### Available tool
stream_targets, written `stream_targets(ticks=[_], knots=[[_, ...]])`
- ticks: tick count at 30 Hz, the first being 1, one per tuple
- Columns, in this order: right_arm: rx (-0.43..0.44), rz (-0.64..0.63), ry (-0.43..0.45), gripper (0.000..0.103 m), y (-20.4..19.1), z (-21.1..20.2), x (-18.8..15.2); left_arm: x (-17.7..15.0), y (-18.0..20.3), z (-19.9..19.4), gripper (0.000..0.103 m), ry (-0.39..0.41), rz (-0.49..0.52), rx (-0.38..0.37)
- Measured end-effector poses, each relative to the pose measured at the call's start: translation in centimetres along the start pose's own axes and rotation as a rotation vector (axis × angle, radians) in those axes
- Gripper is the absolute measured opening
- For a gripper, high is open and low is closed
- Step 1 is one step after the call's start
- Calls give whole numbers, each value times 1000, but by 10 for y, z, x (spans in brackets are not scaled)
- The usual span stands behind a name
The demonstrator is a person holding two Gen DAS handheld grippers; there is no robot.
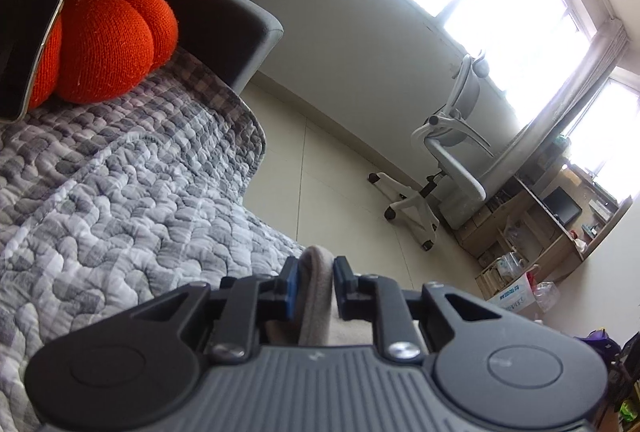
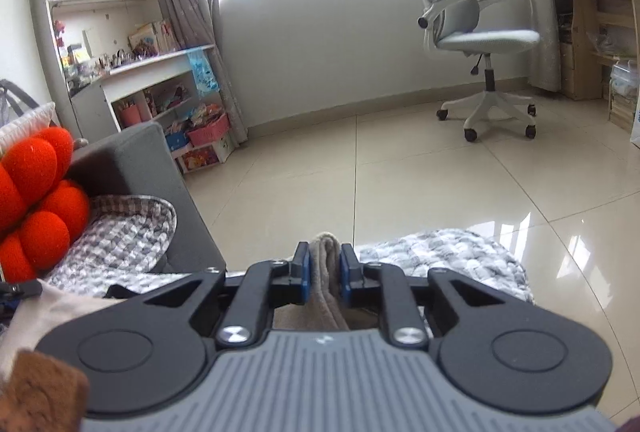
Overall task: Fold clothes
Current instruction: 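Lower the held edge onto the garment's opposite side with both grippers, then open both grippers to release the folded cream garment edge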
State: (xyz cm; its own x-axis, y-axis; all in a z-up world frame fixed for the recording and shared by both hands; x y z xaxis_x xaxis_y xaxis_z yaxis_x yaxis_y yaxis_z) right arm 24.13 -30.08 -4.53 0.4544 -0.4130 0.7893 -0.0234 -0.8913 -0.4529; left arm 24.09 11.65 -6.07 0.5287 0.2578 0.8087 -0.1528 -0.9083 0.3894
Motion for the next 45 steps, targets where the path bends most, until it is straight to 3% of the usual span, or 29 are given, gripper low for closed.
stream_targets(ticks=[5, 7, 10, 16, 21, 25, 27, 32, 34, 35, 38, 43, 45], knots=[[-52, -15, -18, 17, 2, 7, -4, -4, -2, 5, 9, -30, 22, 73], [-88, -42, -44, 17, 1, 11, -8, -2, -7, 2, 14, -38, -9, 90], [-95, -25, -31, 20, -3, 4, -2, 6, -9, -10, 52, -30, -37, 126], [-175, -114, 52, 20, -13, -20, 10, 19, 2, -41, 48, 12, 22, 207], [-187, 1, 42, 20, 1, -34, 16, 15, 23, -54, 49, 7, 82, 212], [-110, -31, -75, 20, -16, -33, -1, 0, 51, -56, 48, -39, 178, 200], [-82, -86, -137, 20, -29, -30, -18, -10, 62, -56, 43, -71, 212, 196], [27, -194, -302, 21, -58, -20, -54, -38, 71, -44, 40, -198, 272, 210], [25, -226, -375, 21, -61, -13, -66, -49, 63, -38, 39, -251, 267, 223], [-4, -255, -400, 20, -60, -9, -72, -51, 62, -39, 33, -258, 269, 223], [2, -281, -391, 18, -54, -10, -76, -49, 60, -45, 27, -250, 281, 216], [-11, -215, -377, 13, -37, -12, -67, -47, 58, -55, 27, -237, 301, 205], [-34, -247, -348, 14, -42, -16, -65, -44, 61, -61, 30, -216, 320, 218]])
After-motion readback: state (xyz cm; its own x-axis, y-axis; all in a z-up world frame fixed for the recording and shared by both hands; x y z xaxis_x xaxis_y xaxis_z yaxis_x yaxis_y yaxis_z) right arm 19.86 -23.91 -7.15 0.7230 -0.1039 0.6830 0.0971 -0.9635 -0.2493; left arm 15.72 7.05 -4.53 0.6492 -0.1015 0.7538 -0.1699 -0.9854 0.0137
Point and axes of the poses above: each gripper's, at about its wrist camera, not at the fingertips, and z roughly the way its jaws point, y to its right, x to its top, the point moved 5 cm from there along z, roughly the way its jaws point, and after that the axes turned 12 degrees about z, right-handed, at the moved point
